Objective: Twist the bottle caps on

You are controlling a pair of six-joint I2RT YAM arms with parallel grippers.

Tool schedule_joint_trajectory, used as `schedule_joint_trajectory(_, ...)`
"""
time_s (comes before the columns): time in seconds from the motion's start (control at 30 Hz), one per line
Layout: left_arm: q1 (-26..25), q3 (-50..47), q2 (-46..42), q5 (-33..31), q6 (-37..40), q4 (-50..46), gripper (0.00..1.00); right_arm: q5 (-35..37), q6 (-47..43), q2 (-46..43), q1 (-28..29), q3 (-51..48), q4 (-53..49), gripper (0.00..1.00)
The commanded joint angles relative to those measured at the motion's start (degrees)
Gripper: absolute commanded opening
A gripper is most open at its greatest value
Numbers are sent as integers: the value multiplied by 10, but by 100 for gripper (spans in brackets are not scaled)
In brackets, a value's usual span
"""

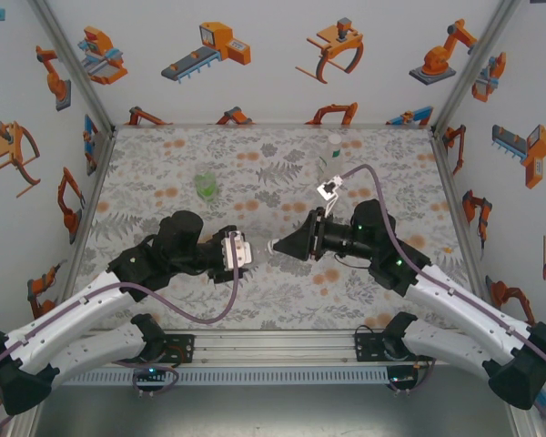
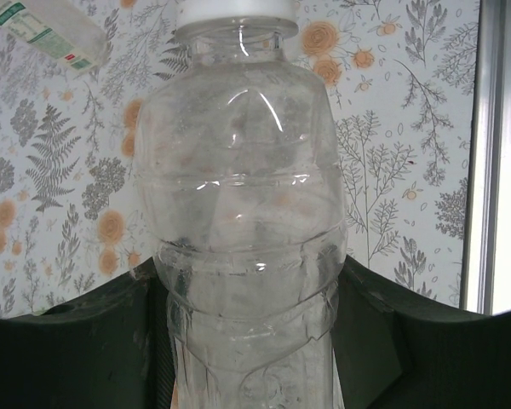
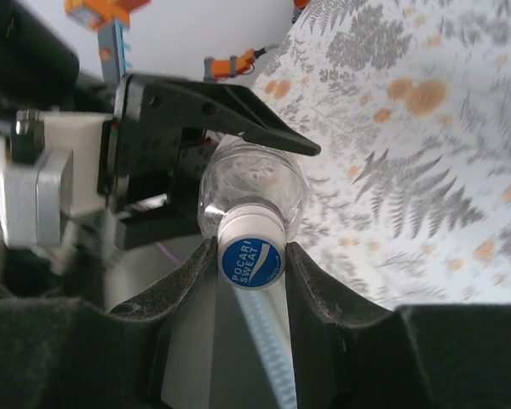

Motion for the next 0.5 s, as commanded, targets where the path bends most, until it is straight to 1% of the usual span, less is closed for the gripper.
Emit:
schedule_joint_trajectory(0.0, -1, -1, -1, 24, -3, 28, 0, 52, 224, 14, -1, -7, -25, 0)
schedule_joint_trajectory(0.07, -1, -1, 3, 25, -4, 29, 0, 38, 263, 26, 0, -7, -13, 0)
schedule_joint_trajectory(0.13, -1, -1, 5, 24, -5, 29, 0, 35, 280, 35, 0, 6, -42, 0)
schedule_joint_trajectory(0.23, -1, -1, 5, 19, -6, 29, 0, 39, 278, 41, 0, 26, -88, 1)
schedule_joint_trajectory(0.33, -1, -1, 7, 14, -8, 29, 0, 43, 277, 41, -1, 28, -94, 5)
schedule_joint_trajectory(0.47, -1, 2, 10, 13, -7, 27, 0, 38, 263, 42, -1, 36, -97, 16)
